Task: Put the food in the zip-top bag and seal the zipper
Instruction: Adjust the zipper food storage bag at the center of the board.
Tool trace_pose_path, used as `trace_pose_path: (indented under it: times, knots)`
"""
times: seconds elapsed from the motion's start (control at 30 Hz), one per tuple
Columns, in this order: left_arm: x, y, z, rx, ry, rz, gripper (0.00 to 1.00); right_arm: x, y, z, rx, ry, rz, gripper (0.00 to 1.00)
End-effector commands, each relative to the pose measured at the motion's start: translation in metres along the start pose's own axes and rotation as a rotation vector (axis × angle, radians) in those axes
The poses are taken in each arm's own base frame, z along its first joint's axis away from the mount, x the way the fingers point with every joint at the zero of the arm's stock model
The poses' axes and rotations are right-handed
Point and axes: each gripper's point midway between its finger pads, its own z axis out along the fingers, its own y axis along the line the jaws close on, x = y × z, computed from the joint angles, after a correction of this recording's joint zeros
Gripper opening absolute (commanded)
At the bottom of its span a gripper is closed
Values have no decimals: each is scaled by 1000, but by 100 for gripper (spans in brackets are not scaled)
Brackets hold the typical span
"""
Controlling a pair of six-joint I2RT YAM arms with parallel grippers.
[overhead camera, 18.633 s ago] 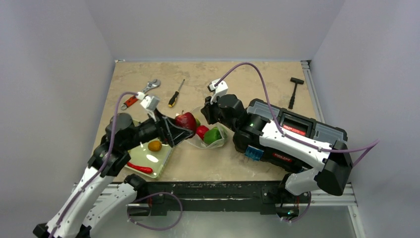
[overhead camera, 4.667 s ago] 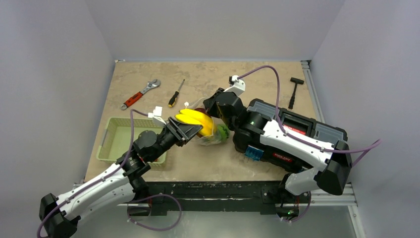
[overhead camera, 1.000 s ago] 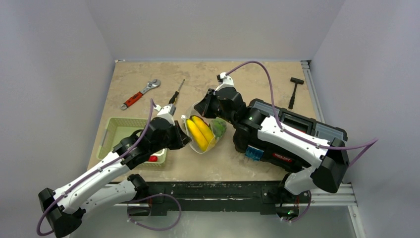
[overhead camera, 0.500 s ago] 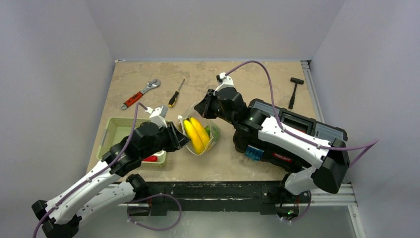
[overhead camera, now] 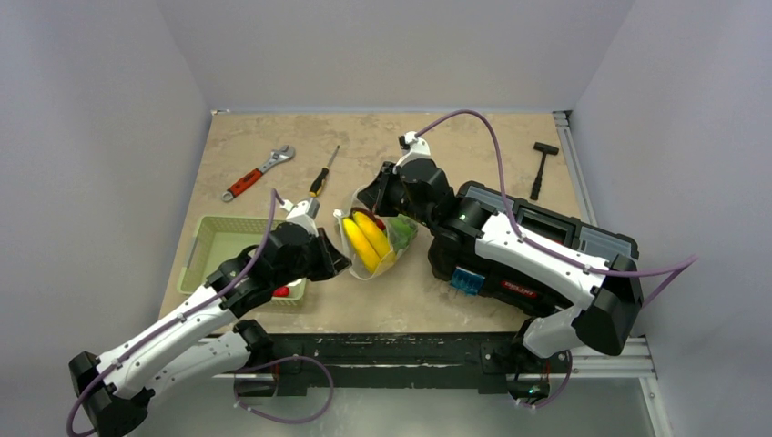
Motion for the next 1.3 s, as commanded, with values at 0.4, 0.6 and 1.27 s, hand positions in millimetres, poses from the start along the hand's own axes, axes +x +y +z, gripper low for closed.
trace_pose_path:
  times: [0.4, 0.6, 1.27]
  knots:
    - [-39, -69, -63, 296, -120, -75, 0, -29, 10, -25, -38, -87, -117, 0]
    - [-32, -67, -61, 277, -78, -166, 0, -2, 10, -22, -3, 0, -328, 0]
    - [-25, -50, -53, 258, -104, -102, 0, 21, -1, -24, 84, 132, -540, 40]
